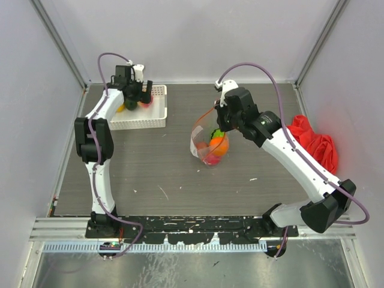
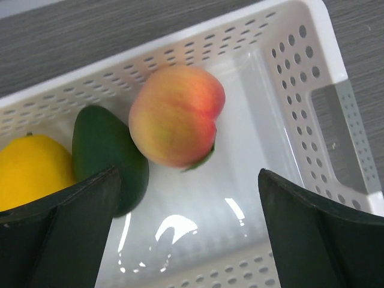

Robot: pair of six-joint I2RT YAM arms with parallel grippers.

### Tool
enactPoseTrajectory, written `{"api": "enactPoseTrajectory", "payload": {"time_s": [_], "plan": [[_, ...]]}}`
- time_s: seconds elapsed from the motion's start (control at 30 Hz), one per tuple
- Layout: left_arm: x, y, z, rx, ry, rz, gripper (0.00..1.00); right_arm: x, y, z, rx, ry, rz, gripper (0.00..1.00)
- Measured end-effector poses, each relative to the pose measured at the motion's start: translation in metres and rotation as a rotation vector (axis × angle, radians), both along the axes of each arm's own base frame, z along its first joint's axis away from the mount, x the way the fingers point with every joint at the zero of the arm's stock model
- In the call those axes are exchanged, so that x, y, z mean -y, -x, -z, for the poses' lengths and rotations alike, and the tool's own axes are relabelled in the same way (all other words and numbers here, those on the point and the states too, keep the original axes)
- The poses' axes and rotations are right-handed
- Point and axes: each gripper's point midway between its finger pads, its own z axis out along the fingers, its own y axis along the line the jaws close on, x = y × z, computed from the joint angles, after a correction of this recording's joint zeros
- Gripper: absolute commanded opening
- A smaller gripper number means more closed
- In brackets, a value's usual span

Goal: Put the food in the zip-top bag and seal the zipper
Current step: Pick up the fake fruit from the bin.

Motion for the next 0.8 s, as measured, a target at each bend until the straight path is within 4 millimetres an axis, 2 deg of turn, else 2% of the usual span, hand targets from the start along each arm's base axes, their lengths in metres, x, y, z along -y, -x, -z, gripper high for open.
{"api": "enactPoseTrajectory", "payload": {"time_s": [0.33, 0.47, 0.67, 0.8], "plan": [[0.007, -0.046, 0.027, 0.027, 0.002, 0.062, 0.98, -0.003, -0.001, 0.005, -0.015, 0.002, -0.009, 0.01], [0.009, -0.044, 0.04, -0.004, 0.009, 0.076, 0.84, -0.005, -0.003, 0.006, -0.018, 0.005, -0.009, 0.01], [0.013, -0.042, 0.043, -0.008, 0.013, 0.109, 0.57, -0.006, -0.005, 0.003, -0.013, 0.001, -0.01, 0.01], [0.017, -0.038, 0.042, -0.009, 0.029, 0.127, 0.47, -0.006, -0.005, 0.002, -0.012, 0.001, -0.01, 0.01]]}}
